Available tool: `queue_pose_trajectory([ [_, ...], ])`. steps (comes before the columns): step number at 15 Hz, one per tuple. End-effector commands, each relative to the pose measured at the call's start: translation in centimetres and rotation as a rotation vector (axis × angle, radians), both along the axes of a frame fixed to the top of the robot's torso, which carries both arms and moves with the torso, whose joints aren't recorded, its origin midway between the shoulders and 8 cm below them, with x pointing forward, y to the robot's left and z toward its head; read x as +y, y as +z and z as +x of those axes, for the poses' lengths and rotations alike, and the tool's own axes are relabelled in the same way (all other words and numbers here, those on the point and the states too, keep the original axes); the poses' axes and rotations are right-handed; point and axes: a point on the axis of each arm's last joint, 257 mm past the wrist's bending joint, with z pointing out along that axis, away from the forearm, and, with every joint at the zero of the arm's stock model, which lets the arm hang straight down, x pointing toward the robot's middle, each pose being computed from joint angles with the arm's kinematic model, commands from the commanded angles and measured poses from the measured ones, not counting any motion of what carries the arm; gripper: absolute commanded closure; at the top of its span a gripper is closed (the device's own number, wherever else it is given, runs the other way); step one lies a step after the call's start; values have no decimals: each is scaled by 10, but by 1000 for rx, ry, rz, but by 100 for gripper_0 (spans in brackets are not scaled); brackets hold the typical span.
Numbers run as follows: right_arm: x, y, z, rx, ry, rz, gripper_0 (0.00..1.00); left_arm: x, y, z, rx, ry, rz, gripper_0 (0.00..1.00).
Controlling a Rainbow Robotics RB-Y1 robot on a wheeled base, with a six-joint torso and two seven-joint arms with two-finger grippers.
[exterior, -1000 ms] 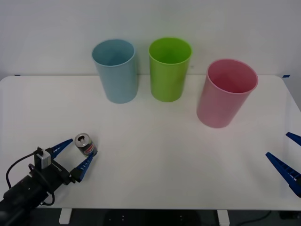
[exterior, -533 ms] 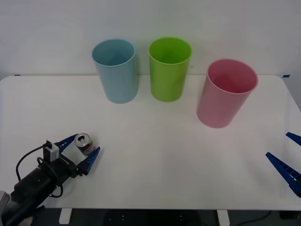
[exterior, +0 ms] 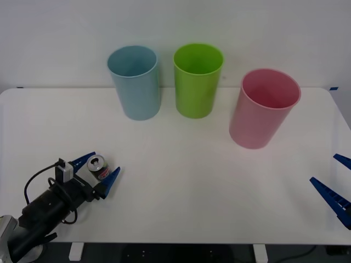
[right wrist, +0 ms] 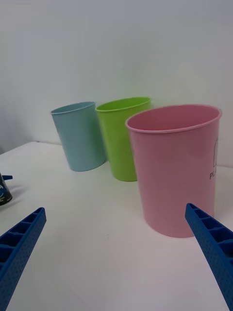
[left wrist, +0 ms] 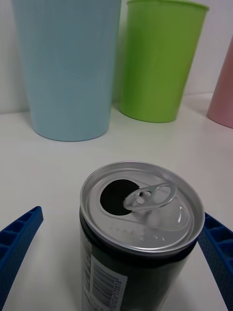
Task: Grasp the object on the table and drop it into the matching bin: aluminum can to the light blue bin, PET bottle to the pink bin.
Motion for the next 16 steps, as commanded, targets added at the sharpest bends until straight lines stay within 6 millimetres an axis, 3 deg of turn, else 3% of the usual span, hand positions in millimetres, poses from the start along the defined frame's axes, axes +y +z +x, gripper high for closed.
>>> queue_pose_trajectory([
  [1, 0, 0, 0, 0, 0, 0, 0, 1, 0, 1, 2, 5, 0, 34],
  [3, 0, 0, 0, 0, 0, 0, 0, 1, 1, 2, 1, 6, -2, 86],
  [4, 0, 0, 0, 0, 0, 0, 0, 1, 1, 2, 1, 5, -2, 94],
  [7, 0, 0, 0, 0, 0, 0, 0, 2, 2, 2, 0, 7, -5, 100],
  [12, 0, 0, 0, 0, 0, 0, 0, 5, 3, 3, -1, 15, -9, 100],
  [16, 0, 0, 0, 0, 0, 0, 0, 10, 15, 7, -25, 28, -24, 100],
])
